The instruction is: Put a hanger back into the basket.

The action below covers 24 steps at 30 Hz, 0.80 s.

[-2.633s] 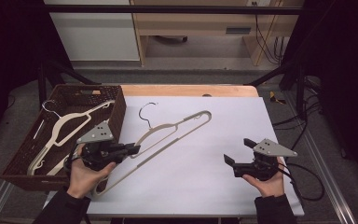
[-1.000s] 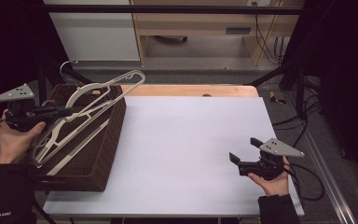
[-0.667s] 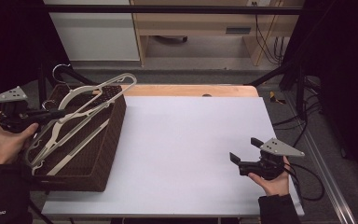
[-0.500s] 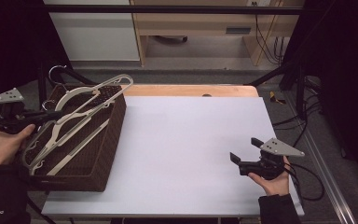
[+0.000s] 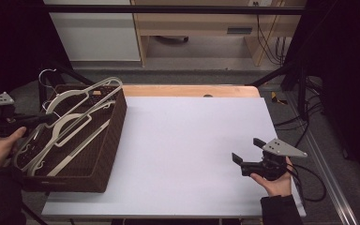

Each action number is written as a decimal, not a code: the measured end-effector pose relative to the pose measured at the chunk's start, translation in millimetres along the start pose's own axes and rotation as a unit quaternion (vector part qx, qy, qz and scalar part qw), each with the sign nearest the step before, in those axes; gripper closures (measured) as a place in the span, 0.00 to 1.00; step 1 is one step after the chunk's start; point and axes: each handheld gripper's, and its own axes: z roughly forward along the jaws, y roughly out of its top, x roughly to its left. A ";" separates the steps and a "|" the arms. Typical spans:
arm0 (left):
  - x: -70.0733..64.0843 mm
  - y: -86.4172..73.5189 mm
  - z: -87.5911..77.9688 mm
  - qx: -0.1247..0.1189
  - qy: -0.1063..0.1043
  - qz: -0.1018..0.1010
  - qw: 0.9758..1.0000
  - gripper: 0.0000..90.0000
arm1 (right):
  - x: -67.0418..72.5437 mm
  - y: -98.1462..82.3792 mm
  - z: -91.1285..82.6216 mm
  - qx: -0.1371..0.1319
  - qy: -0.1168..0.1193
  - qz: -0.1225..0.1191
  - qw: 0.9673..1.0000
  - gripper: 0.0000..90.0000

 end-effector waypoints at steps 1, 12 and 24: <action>1.8 -1.5 -0.8 0.000 0.002 0.000 1.000 0.96 | -0.2 -0.1 0.0 0.000 0.000 0.000 1.000 0.06; 6.2 -8.9 4.2 0.030 0.024 -0.002 0.999 0.96 | 0.4 -0.9 1.8 0.004 -0.001 0.000 1.000 0.06; 6.3 -27.3 30.2 0.050 0.014 -0.019 0.998 0.96 | 0.3 -0.9 1.6 0.004 -0.001 0.000 1.000 0.06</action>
